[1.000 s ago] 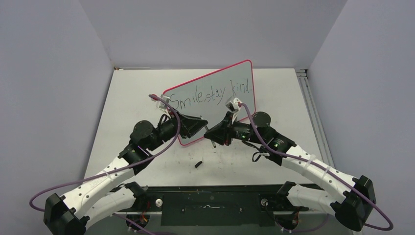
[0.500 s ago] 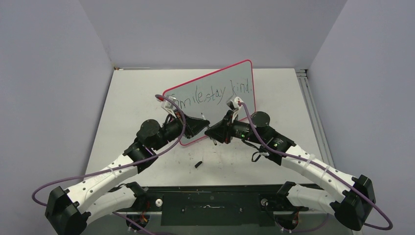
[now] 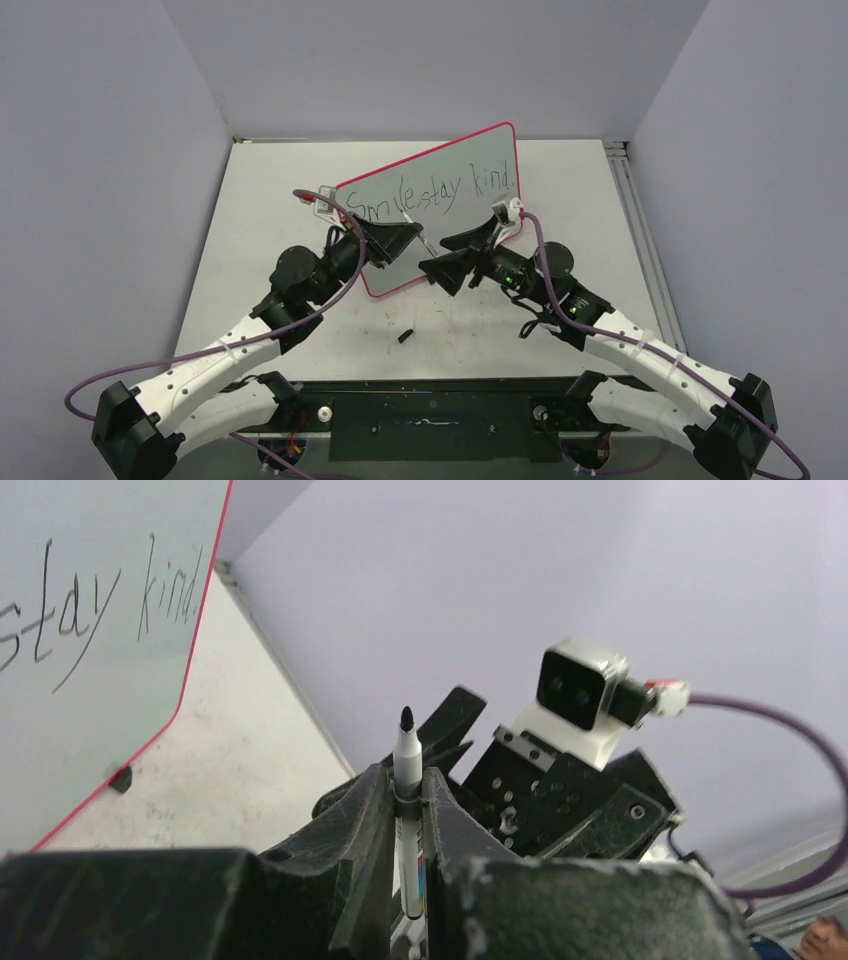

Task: Write a sentence on the whiteboard
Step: Write a sentence on the whiteboard, then close the whiteboard marker at the center of the board.

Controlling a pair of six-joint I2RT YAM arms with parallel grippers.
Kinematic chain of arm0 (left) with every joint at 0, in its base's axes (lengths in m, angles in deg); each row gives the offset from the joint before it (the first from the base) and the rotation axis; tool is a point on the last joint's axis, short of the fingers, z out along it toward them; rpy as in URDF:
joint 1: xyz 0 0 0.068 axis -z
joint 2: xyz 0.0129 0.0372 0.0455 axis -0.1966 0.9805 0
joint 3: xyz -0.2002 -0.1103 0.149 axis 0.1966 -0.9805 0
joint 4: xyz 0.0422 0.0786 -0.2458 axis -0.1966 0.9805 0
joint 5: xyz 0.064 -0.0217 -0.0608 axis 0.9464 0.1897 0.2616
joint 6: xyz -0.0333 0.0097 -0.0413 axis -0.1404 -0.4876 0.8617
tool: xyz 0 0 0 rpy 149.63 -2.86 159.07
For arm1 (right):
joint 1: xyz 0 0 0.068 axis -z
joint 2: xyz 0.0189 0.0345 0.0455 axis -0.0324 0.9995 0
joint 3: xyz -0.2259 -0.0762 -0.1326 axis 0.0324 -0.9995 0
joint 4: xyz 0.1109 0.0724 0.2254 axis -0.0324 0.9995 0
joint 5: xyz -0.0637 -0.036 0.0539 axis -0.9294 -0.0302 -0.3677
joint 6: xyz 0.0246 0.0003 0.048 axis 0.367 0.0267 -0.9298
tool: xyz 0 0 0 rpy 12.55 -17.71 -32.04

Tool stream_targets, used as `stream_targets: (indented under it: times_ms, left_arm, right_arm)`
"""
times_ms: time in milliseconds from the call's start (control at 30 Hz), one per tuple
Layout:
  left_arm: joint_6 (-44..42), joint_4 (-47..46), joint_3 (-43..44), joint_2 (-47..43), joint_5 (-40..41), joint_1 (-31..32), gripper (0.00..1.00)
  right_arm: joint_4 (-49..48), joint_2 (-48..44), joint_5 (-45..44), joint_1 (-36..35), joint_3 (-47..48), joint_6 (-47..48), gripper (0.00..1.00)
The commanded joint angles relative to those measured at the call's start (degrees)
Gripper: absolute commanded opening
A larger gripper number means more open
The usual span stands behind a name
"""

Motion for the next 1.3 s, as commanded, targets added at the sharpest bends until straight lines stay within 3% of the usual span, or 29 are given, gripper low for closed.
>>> stream_targets:
  times_ms: [0,133,267,367,733,967,1100,1267]
  left_arm:
    - [3.83,-10.48,0.58,-2.60,7.19,0.23,0.00]
    - [6.29,-17.05,-3.40,-4.25,12.49,0.34,0.00]
    - [7.86,-20.06,-6.12,-6.12,15.34,0.29,0.00]
    - [7.44,-17.95,-5.81,-6.62,15.63,0.30,0.00]
    - [8.97,-23.86,-7.63,-3.83,15.33,0.55,0.00]
    - [7.79,-23.72,-8.63,-4.66,16.15,0.42,0.00]
    - [7.07,-23.17,-9.51,-6.16,17.57,0.43,0.00]
    - [6.06,-21.96,-9.25,-7.34,18.08,0.38,0.00]
  right_arm:
    - [-23.59,-3.27,-4.17,-0.44,-5.94,-11.49,0.85]
    - [-42.75,-1.61,-7.90,-0.70,-11.82,-22.74,0.87]
    - [-50.86,2.39,-9.59,-0.84,-12.38,-27.97,0.87]
    - [-49.25,4.18,-11.07,-1.52,-9.96,-29.32,0.87]
    - [-46.56,10.89,-10.11,-4.87,-3.17,-30.19,0.80]
    - [-46.54,13.45,-9.00,-4.92,-0.73,-30.35,0.63]
    - [-39.99,14.13,-8.28,-4.99,2.26,-27.85,0.56]
    - [-38.55,15.13,-8.18,-5.03,2.88,-27.99,0.53]
